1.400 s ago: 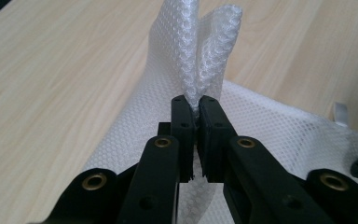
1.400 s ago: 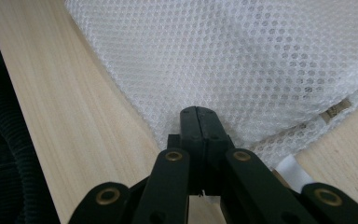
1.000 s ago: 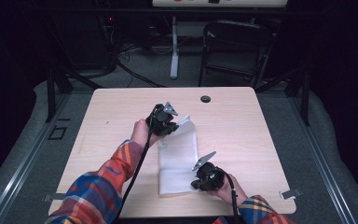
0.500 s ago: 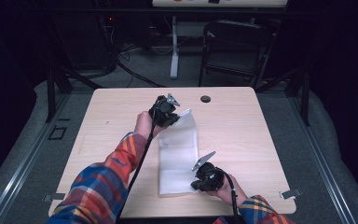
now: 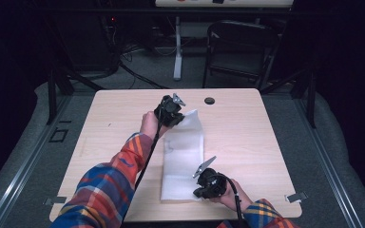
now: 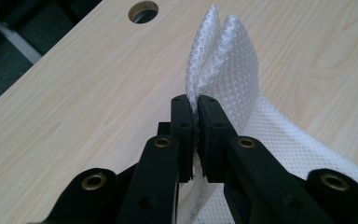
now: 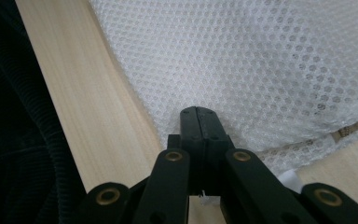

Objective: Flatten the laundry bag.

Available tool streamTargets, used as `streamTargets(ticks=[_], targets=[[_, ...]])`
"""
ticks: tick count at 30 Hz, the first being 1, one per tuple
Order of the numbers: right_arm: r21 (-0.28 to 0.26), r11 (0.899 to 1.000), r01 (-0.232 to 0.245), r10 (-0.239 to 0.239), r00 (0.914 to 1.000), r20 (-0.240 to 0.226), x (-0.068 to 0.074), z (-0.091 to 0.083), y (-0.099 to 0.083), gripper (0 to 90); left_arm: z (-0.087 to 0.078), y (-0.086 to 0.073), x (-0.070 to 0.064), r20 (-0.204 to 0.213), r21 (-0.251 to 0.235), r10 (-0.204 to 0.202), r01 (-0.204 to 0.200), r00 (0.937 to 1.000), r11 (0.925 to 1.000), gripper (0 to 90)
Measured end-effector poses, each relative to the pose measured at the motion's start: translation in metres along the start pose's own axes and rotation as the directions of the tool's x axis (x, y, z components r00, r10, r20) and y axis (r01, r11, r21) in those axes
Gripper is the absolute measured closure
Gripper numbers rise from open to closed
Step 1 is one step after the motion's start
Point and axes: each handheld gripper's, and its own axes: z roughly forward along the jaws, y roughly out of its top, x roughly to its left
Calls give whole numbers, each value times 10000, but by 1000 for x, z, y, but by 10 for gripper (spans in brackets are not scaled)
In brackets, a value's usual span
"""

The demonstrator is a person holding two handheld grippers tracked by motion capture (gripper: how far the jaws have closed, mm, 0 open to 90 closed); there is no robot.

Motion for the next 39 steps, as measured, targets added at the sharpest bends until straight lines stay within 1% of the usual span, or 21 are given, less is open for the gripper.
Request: streamTargets(ticks=[1, 3, 5, 6, 8, 10, 15, 19, 20, 23, 25, 27, 28, 30, 31, 32, 33, 35, 37, 38, 39], targets=[[-84, 10000, -39, 39, 10000, -42, 0, 1, -1, 900, 2, 1, 1, -65, -66, -68, 67, 10000, 10000, 855], [236, 9997, 102, -101, 9999, -14, 0, -1, 1, 900, 3, 1, 1, -74, -76, -129, 128, 9999, 9999, 854], [365, 9992, 183, -183, 9998, -1, 0, -2, 1, 900, 7, 1, 2, -172, -126, -186, 184, 9997, 9998, 853], [181, 9998, 77, -76, 10000, -48, 2, 0, 1, 900, 8, 1, 3, -159, -111, -247, 246, 9996, 9996, 853], [398, 9989, 243, -245, 9997, 29, 2, -1, 2, 900, 13, 2, 4, -238, -77, -264, 263, 9994, 9996, 852], [246, 9995, 180, -178, 9998, -93, 2, 0, 1, 900, 15, 2, 4, -264, -68, -295, 294, 9992, 9995, 852], [418, 9989, 209, -206, 9998, -86, 3, 0, 2, 900, 24, 3, 5, -377, 8, -404, 405, 9985, 9992, 847], [167, 9998, -91, 96, 9997, -244, 5, 1, 2, 900, 29, 4, 8, -478, 10, -532, 533, 9974, 9986, 830], [479, 9984, 291, -294, 9995, 66, 4, -2, 4, 900, 31, 5, 10, -595, -105, -630, 625, 9962, 9980, 813], [346, 9993, 157, -160, 9998, 82, 3, -3, 4, 900, 34, 5, 13, -753, -287, -912, 893, 9930, 9956, 730], [288, 9995, 124, -127, 9999, 95, 3, -4, 4, 900, 35, 6, 14, -837, -324, -1025, 1001, 9912, 9944, 639], [108, 9999, 48, -49, 10000, 78, 4, -6, 4, 900, 35, 7, 15, -1087, -266, -1198, 1176, 9868, 9927, 483], [28, 10000, 37, -38, 9999, 137, 3, -7, 4, 900, 35, 8, 15, -951, -244, -1217, 1199, 9880, 9925, 411], [-160, 9999, 32, -29, 9998, 208, 3, -11, 5, 851, 34, 7, 14, -793, -151, -1243, 1235, 9891, 9922, 321], [-332, 9993, -143, 150, 9997, 207, 2, -14, 5, 797, 33, 7, 14, -693, -121, -1268, 1263, 9895, 9919, 276], [-557, 9980, -298, 308, 9994, 184, 2, -14, 5, 761, 33, 6, 13, -653, -110, -1273, 1268, 9897, 9919, 253], [-510, 9983, -265, 279, 9993, 260, 1, -16, 5, 733, 31, 5, 12, -610, -73, -1238, 1236, 9904, 9923, 239], [-593, 9980, -227, 253, 9987, 443, -1, -19, 5, 611, 29, 3, 10, -431, -85, -1222, 1219, 9916, 9925, 198], [-568, 9980, -292, 315, 9986, 413, -1, -20, 5, 577, 27, 1, 9, -348, 2, -1166, 1166, 9926, 9932, 193], [-280, 9995, -121, 138, 9980, 611, -4, -24, 5, 453, 23, -2, 7, -239, 42, -1102, 1103, 9936, 9939, 172], [-263, 9995, -173, 189, 9979, 626, -4, -25, 5, 405, 21, -4, 6, -233, 26, -1049, 1050, 9942, 9945, 170]])
